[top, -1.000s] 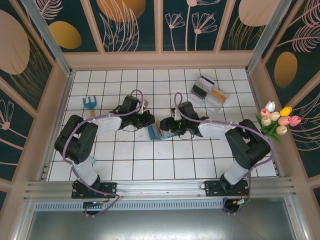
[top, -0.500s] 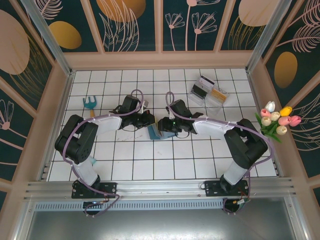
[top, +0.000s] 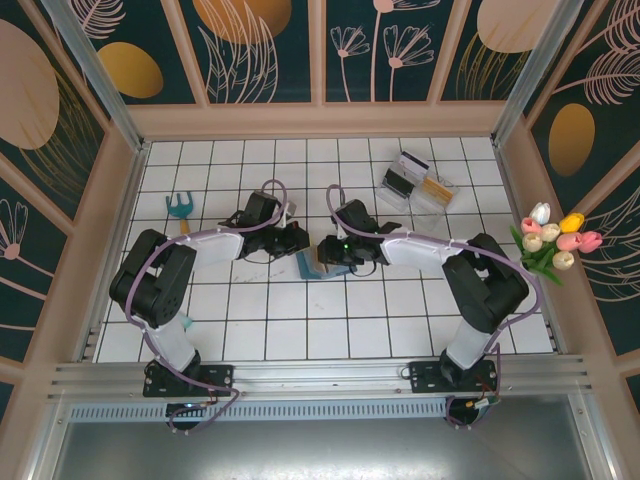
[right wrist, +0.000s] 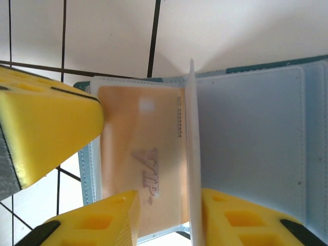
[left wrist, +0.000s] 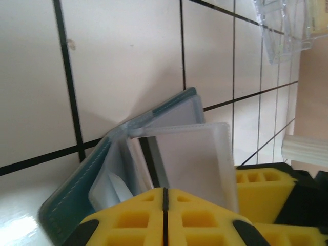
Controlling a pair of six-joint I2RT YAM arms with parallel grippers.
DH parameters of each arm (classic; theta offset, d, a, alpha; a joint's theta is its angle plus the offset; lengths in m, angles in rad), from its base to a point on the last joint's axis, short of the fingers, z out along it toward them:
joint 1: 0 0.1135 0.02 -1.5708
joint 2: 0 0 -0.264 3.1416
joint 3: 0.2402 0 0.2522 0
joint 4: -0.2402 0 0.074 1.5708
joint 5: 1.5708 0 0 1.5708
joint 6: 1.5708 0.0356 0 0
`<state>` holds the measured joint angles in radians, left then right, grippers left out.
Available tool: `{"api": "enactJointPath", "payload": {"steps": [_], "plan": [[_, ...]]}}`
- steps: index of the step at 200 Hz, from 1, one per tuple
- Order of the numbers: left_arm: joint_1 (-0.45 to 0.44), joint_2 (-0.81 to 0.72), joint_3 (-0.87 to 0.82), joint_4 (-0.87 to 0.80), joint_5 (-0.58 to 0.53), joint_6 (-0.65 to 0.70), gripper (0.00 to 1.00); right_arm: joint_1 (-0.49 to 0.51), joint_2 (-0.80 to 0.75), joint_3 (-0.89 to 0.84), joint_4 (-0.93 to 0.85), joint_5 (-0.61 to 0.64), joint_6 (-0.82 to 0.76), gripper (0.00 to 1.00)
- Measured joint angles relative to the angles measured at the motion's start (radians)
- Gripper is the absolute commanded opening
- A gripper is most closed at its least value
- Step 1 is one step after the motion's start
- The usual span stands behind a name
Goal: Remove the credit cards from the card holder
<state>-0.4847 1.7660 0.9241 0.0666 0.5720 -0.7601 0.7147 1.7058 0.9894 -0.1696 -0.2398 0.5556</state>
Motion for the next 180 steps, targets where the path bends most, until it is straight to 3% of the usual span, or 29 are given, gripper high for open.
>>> {"api": "enactJointPath", "payload": {"steps": [69,116,180], "plan": [[0.000,-0.160,-0.001,-0.164,-0.161,0.053,0.22,-0.006,0.013,0.003,0.005,0.030,0.037,0.31],[-0.018,-0.196,-0.010,-0.108,-0.105,0.017,0.21,-0.032,0.013,-0.027,0.016,0.031,0.076,0.32],[-0.152,-0.047,0.012,-0.066,-0.079,-0.096,0.12,-0.080,-0.006,-0.075,0.015,0.042,0.128,0.37]]}}
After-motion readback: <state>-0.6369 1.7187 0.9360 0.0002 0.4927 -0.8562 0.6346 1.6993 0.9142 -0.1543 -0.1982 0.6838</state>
